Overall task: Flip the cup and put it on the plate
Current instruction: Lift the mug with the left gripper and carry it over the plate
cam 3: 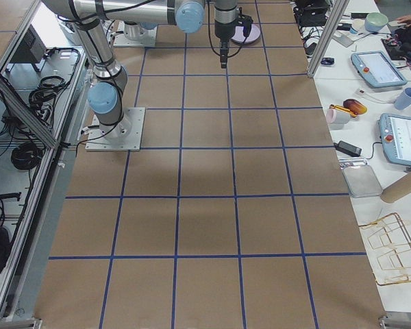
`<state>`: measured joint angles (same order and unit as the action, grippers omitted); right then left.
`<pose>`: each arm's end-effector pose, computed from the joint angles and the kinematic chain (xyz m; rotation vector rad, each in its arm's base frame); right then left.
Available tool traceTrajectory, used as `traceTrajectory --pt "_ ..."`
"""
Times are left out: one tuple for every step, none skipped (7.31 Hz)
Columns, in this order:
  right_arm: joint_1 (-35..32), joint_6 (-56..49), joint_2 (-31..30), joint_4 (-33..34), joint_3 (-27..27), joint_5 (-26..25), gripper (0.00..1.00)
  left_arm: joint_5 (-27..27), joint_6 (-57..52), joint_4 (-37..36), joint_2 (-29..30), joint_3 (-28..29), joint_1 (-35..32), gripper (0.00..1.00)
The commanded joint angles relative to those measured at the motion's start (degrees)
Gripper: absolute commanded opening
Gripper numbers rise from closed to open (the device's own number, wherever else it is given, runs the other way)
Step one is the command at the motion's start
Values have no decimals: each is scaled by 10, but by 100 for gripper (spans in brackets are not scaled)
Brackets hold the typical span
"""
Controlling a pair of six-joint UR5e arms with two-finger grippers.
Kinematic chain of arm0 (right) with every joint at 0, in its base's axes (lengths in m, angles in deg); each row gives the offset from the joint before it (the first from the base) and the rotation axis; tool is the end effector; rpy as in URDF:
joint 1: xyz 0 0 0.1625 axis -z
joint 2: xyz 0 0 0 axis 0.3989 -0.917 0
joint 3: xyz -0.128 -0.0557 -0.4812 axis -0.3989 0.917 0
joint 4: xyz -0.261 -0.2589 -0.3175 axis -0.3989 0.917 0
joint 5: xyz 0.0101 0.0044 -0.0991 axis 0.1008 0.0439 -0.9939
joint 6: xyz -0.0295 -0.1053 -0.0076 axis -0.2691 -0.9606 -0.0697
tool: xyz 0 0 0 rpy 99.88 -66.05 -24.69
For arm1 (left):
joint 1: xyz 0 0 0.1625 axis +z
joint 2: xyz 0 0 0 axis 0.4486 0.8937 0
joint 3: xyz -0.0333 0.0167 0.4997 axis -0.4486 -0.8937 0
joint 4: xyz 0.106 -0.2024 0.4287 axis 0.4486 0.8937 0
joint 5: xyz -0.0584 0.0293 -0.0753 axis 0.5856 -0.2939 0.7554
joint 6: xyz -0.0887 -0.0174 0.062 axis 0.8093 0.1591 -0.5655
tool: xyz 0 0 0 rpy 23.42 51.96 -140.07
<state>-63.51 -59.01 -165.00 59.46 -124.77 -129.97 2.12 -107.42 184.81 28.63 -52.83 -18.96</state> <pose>0.1027 -0.5684 0.5387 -0.1493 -3.1252 0.0922 0.3395 -0.6216 0.3652 -0.0559 -2.3072 0.0398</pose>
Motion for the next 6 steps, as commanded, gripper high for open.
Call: traceTrajectory --pt "0 0 -1 0 0 0 100 -18 70 -24 -24 1 -37 0" --pt "0 0 0 0 0 0 100 -28 97 -41 -35 0 -60 0" --pt "0 0 -1 0 0 -1 100 -28 134 -58 -45 0 -82 0" --pt "0 0 0 0 0 0 100 -65 173 -93 -56 0 -111 0" --pt "0 0 -1 0 0 -1 100 -99 209 -123 -62 0 -147 0" --pt "0 0 -1 0 0 0 100 -101 247 -138 -65 -1 -174 0"
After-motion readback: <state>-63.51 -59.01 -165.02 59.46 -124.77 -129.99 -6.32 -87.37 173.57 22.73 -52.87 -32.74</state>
